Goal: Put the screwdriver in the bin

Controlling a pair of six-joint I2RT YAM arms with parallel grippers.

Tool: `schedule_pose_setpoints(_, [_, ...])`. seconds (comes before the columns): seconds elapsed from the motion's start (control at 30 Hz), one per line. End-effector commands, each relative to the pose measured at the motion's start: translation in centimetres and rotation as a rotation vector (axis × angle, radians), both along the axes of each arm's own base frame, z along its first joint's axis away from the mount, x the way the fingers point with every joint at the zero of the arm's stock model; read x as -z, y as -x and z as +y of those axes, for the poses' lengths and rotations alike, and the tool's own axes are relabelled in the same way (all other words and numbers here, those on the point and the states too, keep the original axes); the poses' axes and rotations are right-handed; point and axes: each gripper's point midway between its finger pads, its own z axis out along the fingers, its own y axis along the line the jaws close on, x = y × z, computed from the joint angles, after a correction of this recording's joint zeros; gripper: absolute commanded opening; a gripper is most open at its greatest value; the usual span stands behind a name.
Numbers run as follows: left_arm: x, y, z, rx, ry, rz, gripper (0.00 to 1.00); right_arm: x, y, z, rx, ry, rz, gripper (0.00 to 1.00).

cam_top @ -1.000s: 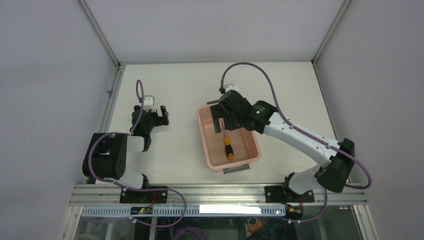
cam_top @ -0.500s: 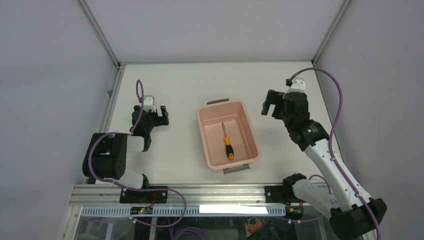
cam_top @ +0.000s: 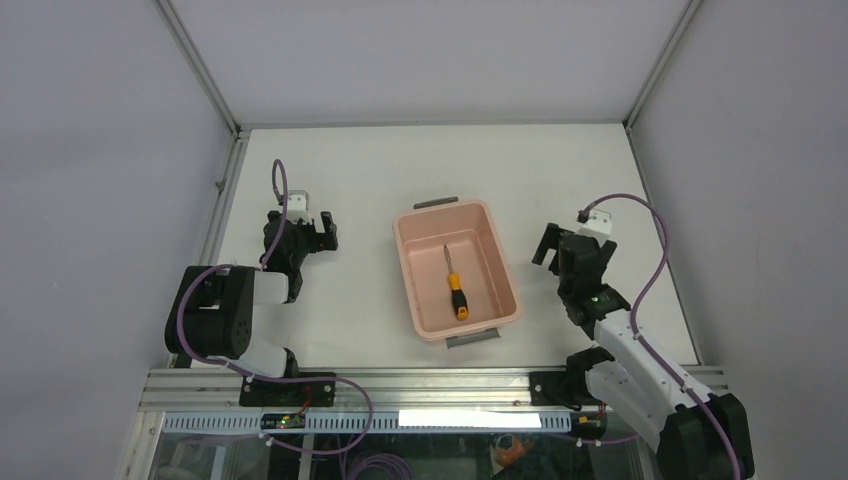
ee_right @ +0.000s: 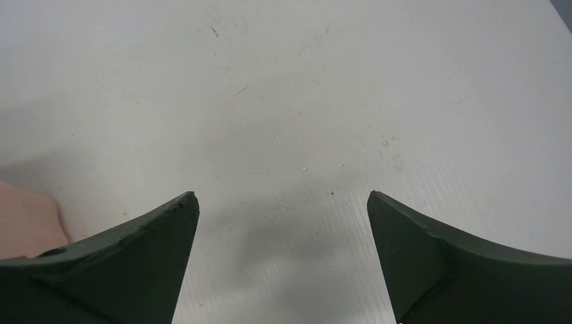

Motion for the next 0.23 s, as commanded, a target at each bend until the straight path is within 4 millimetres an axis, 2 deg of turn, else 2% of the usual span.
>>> schedule_pose_setpoints(0.0, [-2.25,-1.21,0.06,0.01,-0.004,-0.085,0.99,-3.54,-1.56,-0.43,0.079,-0.061,-0.148,0.99])
schedule_pose_setpoints(0.2, [-2.21,-1.2,0.05,0.01,-0.004,-0.084,0.99,-3.57,-1.4,-0.38,0.072,-0.069,-0.167,0.99])
